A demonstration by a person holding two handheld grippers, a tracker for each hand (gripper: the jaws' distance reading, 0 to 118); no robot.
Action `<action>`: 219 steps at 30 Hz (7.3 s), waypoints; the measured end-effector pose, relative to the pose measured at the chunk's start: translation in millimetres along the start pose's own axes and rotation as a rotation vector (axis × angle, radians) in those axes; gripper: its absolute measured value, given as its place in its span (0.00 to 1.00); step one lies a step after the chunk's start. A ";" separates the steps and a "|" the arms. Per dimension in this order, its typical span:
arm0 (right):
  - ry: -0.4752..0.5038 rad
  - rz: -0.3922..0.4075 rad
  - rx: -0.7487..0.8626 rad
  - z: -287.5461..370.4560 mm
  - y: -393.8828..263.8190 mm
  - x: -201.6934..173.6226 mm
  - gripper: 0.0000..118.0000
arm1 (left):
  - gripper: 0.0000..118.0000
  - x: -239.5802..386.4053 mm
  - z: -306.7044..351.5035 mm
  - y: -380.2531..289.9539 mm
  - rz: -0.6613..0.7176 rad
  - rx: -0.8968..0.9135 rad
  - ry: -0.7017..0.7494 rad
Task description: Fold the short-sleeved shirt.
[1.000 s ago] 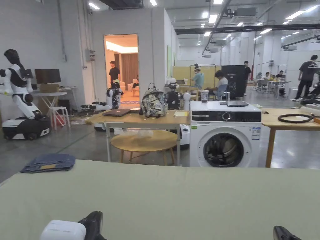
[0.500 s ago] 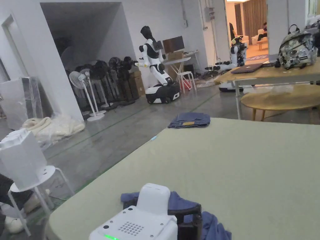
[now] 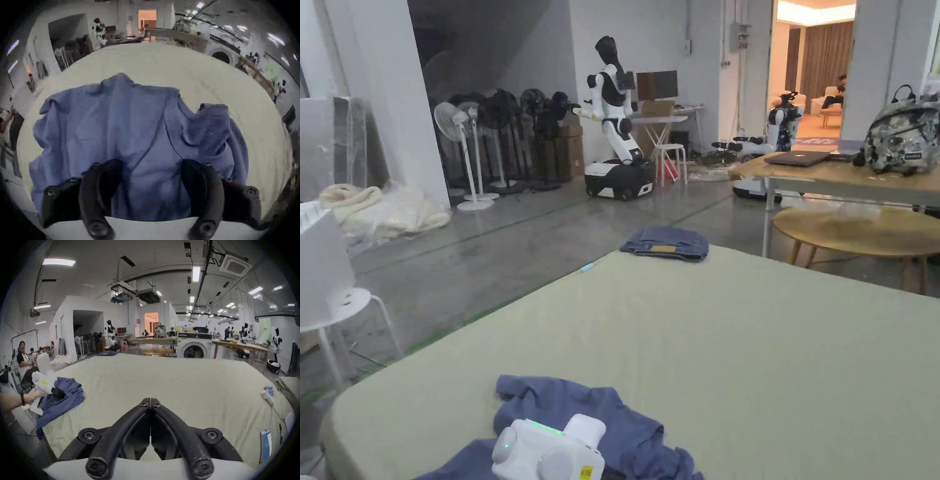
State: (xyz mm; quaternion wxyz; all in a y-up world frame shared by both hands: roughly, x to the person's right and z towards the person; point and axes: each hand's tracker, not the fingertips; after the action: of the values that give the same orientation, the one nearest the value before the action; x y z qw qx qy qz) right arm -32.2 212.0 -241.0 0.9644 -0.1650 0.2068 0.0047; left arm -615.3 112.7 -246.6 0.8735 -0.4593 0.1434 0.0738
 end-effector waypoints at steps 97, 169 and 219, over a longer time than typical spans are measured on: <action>-0.464 -0.372 -0.275 179.5 -110.1 133.0 0.21 | 0.00 319.1 -56.2 60.9 -0.375 -0.035 -0.236; -0.189 -0.049 0.076 -49.8 216.4 160.6 0.04 | 0.00 143.0 187.4 149.3 -0.029 0.754 -0.414; -0.089 0.021 -0.072 102.9 -33.5 43.6 0.00 | 0.00 128.3 222.4 -147.9 0.100 0.471 -0.264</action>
State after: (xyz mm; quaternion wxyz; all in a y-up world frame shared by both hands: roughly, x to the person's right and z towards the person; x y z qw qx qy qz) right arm 51.2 210.6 -159.3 0.9659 -0.1970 0.1652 0.0297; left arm -414.6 211.6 -52.5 0.9627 -0.2223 0.0642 0.1406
